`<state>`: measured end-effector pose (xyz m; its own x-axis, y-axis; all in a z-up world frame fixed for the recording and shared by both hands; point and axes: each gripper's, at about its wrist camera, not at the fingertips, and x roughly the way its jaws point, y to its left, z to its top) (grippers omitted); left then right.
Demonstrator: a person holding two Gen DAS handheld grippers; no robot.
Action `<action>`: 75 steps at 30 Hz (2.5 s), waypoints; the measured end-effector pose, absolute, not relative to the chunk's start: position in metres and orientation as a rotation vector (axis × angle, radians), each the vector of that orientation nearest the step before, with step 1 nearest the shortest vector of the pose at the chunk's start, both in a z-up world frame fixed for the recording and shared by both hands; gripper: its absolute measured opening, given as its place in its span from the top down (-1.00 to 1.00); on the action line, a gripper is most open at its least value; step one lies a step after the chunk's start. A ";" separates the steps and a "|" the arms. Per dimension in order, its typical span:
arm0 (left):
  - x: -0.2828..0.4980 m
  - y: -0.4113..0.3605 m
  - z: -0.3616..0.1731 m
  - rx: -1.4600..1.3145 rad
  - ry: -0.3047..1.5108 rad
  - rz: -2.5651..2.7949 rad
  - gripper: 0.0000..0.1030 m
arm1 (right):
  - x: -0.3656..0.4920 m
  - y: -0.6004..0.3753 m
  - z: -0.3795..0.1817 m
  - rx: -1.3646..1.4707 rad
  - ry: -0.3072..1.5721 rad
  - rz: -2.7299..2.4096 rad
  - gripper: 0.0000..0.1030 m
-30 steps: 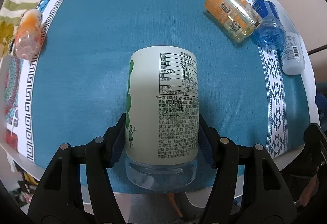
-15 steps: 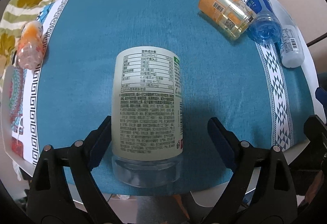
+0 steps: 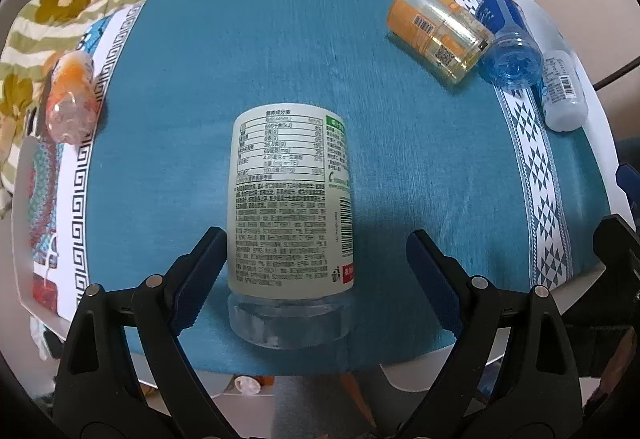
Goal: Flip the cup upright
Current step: 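Close the left gripper on the cup body and lift it, then bring the cup toward the right gripper and grasp it with the right gripper while the left gripper releases it, then rotate the cup upright with the right gripper and lower it onto the table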
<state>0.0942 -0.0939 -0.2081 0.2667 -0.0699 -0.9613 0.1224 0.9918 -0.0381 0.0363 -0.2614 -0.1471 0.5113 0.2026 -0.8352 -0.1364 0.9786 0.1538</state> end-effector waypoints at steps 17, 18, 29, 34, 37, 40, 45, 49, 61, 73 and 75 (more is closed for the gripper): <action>0.073 -0.003 -0.145 -0.013 1.195 -0.074 -1.00 | 0.083 -0.204 -0.116 0.133 1.192 0.323 -0.99; 0.073 0.006 -0.145 -0.012 1.197 -0.065 -1.00 | 0.088 -0.198 -0.118 0.145 1.215 0.334 -0.99; 0.087 0.085 -0.165 0.025 1.175 -0.010 -1.00 | 0.142 -0.144 -0.181 0.360 1.548 0.352 -0.95; 0.098 0.103 -0.184 -0.001 1.207 -0.038 -1.00 | 0.156 -0.128 -0.202 0.363 1.615 0.347 -0.71; 0.104 0.108 -0.192 -0.010 1.223 -0.051 -1.00 | 0.163 -0.121 -0.211 0.371 1.642 0.346 -0.63; 0.109 0.113 -0.195 -0.017 1.225 -0.061 -1.00 | 0.166 -0.117 -0.218 0.368 1.667 0.337 -0.51; 0.114 0.117 -0.197 -0.017 1.228 -0.071 -1.00 | 0.168 -0.119 -0.225 0.391 1.693 0.325 -0.44; 0.115 0.118 -0.201 -0.020 1.235 -0.078 -1.00 | 0.171 -0.121 -0.231 0.421 1.704 0.315 -0.44; 0.110 0.111 -0.189 -0.011 1.220 -0.092 -1.00 | 0.163 -0.121 -0.210 0.428 1.634 0.366 -0.05; 0.113 0.088 -0.156 0.043 1.151 -0.127 -1.00 | 0.117 -0.130 -0.126 0.174 0.865 0.095 -0.04; 0.113 0.086 -0.156 0.076 1.143 -0.123 -1.00 | 0.118 -0.128 -0.137 0.182 0.822 0.094 -0.04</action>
<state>0.1126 0.0863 -0.1564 0.4087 -0.0592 -0.9107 0.1364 0.9907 -0.0032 0.1181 -0.1281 -0.1369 0.6775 0.1535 -0.7194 -0.0128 0.9803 0.1971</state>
